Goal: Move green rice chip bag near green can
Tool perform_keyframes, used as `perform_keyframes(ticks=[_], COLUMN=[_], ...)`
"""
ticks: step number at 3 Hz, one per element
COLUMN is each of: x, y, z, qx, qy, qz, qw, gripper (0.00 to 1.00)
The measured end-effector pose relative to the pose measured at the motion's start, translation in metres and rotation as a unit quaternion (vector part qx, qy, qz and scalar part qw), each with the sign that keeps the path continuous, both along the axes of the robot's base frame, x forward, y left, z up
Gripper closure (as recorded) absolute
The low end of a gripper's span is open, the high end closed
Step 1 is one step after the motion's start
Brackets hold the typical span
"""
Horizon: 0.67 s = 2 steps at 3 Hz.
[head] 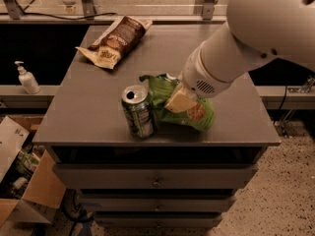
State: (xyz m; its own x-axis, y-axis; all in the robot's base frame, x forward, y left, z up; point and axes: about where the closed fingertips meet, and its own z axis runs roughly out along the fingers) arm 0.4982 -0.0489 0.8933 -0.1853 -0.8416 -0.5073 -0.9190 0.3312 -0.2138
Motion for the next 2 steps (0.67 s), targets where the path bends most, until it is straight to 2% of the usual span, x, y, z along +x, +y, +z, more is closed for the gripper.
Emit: perform_keyframes(ticks=[1,2], x=[-0.0004,-0.0022], y=[0.0035,0.0033], z=[-0.0117,-0.0204], qx=[-0.008,-0.012], qy=[0.008,0.016], qz=[0.005,0.006], qw=[0.9999,0.9998], gripper=[1.0,0.83])
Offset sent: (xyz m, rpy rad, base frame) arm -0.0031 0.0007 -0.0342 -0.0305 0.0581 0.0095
